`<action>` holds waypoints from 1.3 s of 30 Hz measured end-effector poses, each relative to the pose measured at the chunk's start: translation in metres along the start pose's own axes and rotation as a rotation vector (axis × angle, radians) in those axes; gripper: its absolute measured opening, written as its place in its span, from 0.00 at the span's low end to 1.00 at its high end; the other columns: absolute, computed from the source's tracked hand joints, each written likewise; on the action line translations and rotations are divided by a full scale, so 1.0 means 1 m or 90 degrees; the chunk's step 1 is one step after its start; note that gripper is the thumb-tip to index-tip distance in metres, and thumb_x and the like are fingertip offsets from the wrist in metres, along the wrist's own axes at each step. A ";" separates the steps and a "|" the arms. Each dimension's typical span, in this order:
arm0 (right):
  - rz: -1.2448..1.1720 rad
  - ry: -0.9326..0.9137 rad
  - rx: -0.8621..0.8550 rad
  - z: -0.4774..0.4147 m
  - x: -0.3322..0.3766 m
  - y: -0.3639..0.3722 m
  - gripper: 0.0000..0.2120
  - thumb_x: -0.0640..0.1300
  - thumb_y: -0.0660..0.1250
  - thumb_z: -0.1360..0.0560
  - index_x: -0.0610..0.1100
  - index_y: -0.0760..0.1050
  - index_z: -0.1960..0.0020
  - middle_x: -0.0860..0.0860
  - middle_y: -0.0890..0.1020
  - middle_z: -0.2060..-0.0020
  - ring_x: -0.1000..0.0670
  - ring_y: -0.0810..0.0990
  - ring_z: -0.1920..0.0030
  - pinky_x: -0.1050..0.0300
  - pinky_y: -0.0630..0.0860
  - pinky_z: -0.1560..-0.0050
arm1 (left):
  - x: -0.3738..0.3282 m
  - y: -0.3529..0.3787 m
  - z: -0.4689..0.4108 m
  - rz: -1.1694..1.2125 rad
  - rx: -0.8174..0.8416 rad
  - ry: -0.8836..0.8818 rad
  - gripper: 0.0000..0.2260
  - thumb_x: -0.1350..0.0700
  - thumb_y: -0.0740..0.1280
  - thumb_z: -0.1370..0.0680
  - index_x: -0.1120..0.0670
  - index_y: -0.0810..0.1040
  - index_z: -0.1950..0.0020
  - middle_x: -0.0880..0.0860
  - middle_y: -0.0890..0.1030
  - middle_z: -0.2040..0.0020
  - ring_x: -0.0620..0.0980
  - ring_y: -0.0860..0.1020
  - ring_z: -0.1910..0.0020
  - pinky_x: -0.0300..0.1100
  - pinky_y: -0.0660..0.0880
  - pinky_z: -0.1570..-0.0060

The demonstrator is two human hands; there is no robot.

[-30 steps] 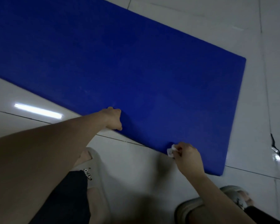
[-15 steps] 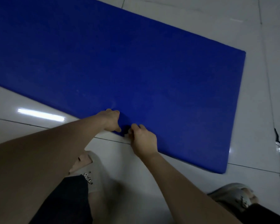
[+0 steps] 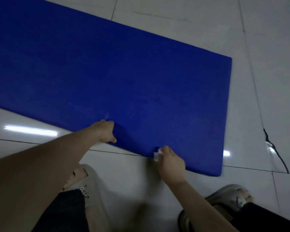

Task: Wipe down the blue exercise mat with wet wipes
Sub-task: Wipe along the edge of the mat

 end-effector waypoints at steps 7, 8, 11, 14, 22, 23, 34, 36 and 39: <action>0.007 -0.205 0.054 -0.042 0.133 0.021 0.07 0.45 0.62 0.20 0.44 0.69 0.44 0.46 0.80 0.55 0.43 0.80 0.59 0.51 0.67 0.66 | 0.001 0.000 -0.005 -0.019 -0.002 -0.013 0.22 0.42 0.73 0.25 0.53 0.67 0.44 0.54 0.70 0.41 0.53 0.74 0.50 0.46 0.73 0.53; 0.035 -0.232 0.051 -0.043 0.136 0.020 0.07 0.44 0.62 0.20 0.44 0.69 0.44 0.46 0.80 0.56 0.44 0.80 0.61 0.52 0.66 0.67 | 0.001 0.000 -0.004 -0.021 0.000 -0.014 0.22 0.42 0.73 0.25 0.52 0.66 0.44 0.55 0.70 0.41 0.53 0.74 0.50 0.45 0.73 0.54; 0.077 -0.262 0.045 -0.033 0.106 0.017 0.06 0.44 0.64 0.21 0.44 0.71 0.46 0.47 0.81 0.59 0.43 0.80 0.64 0.53 0.65 0.70 | -0.001 0.000 -0.004 -0.012 -0.001 -0.007 0.21 0.42 0.73 0.25 0.52 0.67 0.43 0.54 0.70 0.40 0.52 0.74 0.48 0.46 0.75 0.49; 0.070 -0.212 0.009 -0.011 0.036 0.008 0.11 0.48 0.74 0.30 0.46 0.73 0.54 0.51 0.79 0.68 0.47 0.78 0.73 0.57 0.64 0.76 | 0.000 0.001 -0.003 -0.009 0.001 -0.002 0.21 0.43 0.73 0.25 0.52 0.69 0.42 0.53 0.70 0.41 0.52 0.75 0.48 0.47 0.77 0.46; -0.010 -0.063 -0.042 0.020 -0.045 -0.011 0.12 0.53 0.55 0.24 0.47 0.71 0.57 0.52 0.78 0.68 0.47 0.75 0.75 0.59 0.61 0.76 | 0.000 0.001 -0.006 -0.004 -0.008 0.003 0.20 0.44 0.73 0.25 0.52 0.69 0.43 0.53 0.71 0.43 0.51 0.75 0.48 0.46 0.77 0.47; -0.018 -0.071 -0.047 0.013 -0.032 -0.012 0.13 0.53 0.55 0.23 0.46 0.72 0.57 0.50 0.78 0.68 0.46 0.76 0.74 0.58 0.62 0.75 | 0.000 0.001 -0.007 -0.001 -0.007 0.003 0.19 0.44 0.73 0.25 0.52 0.69 0.44 0.53 0.71 0.43 0.51 0.75 0.48 0.46 0.77 0.48; 0.007 -0.135 0.097 -0.038 0.073 0.004 0.12 0.52 0.60 0.18 0.44 0.71 0.44 0.46 0.82 0.50 0.41 0.81 0.54 0.51 0.71 0.61 | 0.006 0.003 -0.011 0.013 -0.001 0.004 0.21 0.42 0.74 0.25 0.52 0.69 0.43 0.53 0.70 0.42 0.52 0.75 0.48 0.47 0.77 0.47; -0.005 -0.073 0.079 -0.021 0.023 -0.008 0.13 0.54 0.61 0.19 0.44 0.72 0.44 0.47 0.82 0.51 0.41 0.82 0.54 0.53 0.67 0.62 | 0.004 0.003 -0.010 0.023 -0.003 0.006 0.21 0.42 0.74 0.25 0.51 0.70 0.42 0.53 0.70 0.42 0.51 0.75 0.48 0.46 0.77 0.47; -0.007 0.017 0.033 0.012 -0.053 -0.023 0.10 0.52 0.62 0.19 0.45 0.73 0.46 0.47 0.83 0.54 0.41 0.82 0.58 0.54 0.66 0.64 | 0.003 0.003 -0.001 0.039 -0.012 -0.004 0.20 0.44 0.74 0.25 0.52 0.70 0.43 0.52 0.70 0.42 0.51 0.75 0.49 0.45 0.76 0.51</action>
Point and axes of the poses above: each hand's wrist, its own z-axis away from the middle knuckle, its own y-axis out of the palm, x = y × z, the point moved 8 cm from there along -z, towards the middle knuckle
